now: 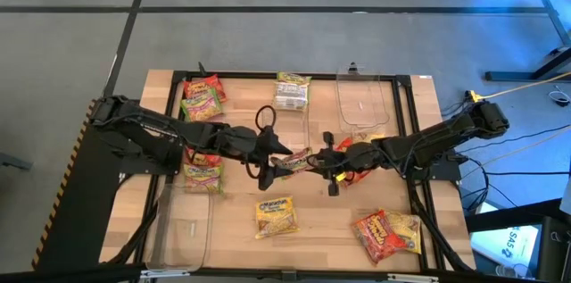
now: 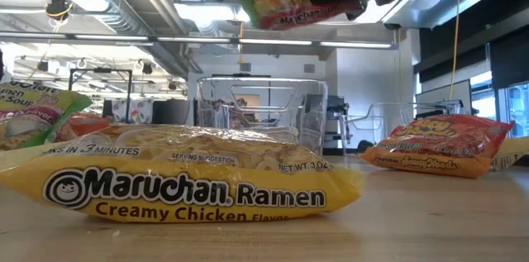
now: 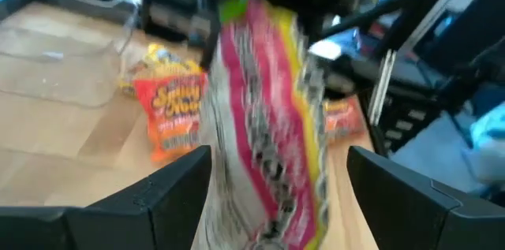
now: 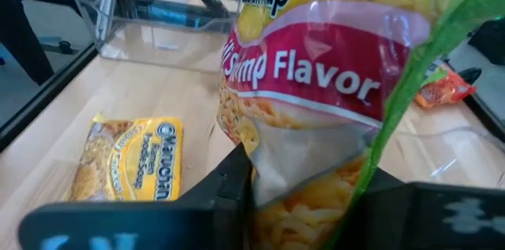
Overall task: Sort Maruchan noodles
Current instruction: Put the green noodle pack into the middle transparent bin
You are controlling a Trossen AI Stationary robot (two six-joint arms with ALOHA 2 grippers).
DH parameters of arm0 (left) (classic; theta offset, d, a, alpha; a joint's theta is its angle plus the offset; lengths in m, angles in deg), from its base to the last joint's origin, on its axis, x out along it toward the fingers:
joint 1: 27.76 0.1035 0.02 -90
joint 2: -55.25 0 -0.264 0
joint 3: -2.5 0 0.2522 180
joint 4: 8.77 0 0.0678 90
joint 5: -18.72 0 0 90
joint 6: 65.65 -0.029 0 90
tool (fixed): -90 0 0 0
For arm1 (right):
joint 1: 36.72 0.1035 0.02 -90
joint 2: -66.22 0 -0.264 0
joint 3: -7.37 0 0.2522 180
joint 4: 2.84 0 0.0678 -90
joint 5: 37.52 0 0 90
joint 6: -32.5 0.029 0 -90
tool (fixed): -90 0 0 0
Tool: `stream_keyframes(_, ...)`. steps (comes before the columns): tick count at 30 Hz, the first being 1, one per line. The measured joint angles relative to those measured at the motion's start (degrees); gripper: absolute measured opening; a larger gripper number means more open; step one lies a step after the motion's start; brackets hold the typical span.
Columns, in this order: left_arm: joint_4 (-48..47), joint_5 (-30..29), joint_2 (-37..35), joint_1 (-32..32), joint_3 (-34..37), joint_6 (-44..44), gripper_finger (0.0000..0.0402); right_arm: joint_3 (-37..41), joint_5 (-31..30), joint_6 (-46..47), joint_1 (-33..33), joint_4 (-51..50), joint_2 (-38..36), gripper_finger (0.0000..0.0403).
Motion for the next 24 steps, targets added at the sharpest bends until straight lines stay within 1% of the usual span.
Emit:
stream_keyframes(3, -1.04, -1.61, 0.06, -0.39, 0.02, -1.45, 0.0288, -0.60, 0.10, -0.53, 0.00, 0.03, 0.00, 0.0082)
stream_keyframes(5, -1.58, -1.62, 0.04, -0.17, 0.02, -1.63, 0.0284, -0.65, 0.18, -0.55, 0.00, 0.48, 0.00, 0.0082)
stream_keyframes(8, -1.98, -1.68, 0.04, 0.33, 0.02, -1.67, 0.0269, -0.68, 0.16, -0.55, 0.00, 1.02, 0.02, 0.0083)
stream_keyframes(11, -1.96, -0.99, 0.04, 0.59, 0.02, -2.09, 0.0234, -0.68, 0.15, -0.52, 0.00, 1.49, 0.44, 0.0083)
stream_keyframes(17, -2.00, 0.71, 0.04, 0.84, 0.02, -3.27, 0.0146, -0.70, -0.45, -0.40, 0.00, 2.15, 0.72, 0.0085)
stream_keyframes(20, -2.00, 1.00, 0.04, 0.84, 0.02, -4.07, 0.0117, -0.70, -0.47, -0.35, 0.00, 2.05, 0.72, 0.0108)
stream_keyframes(24, -2.18, 1.12, 0.04, 0.84, 0.02, -4.47, 0.0106, -0.70, -0.56, -0.46, 0.00, 1.85, 0.69, 0.0163)
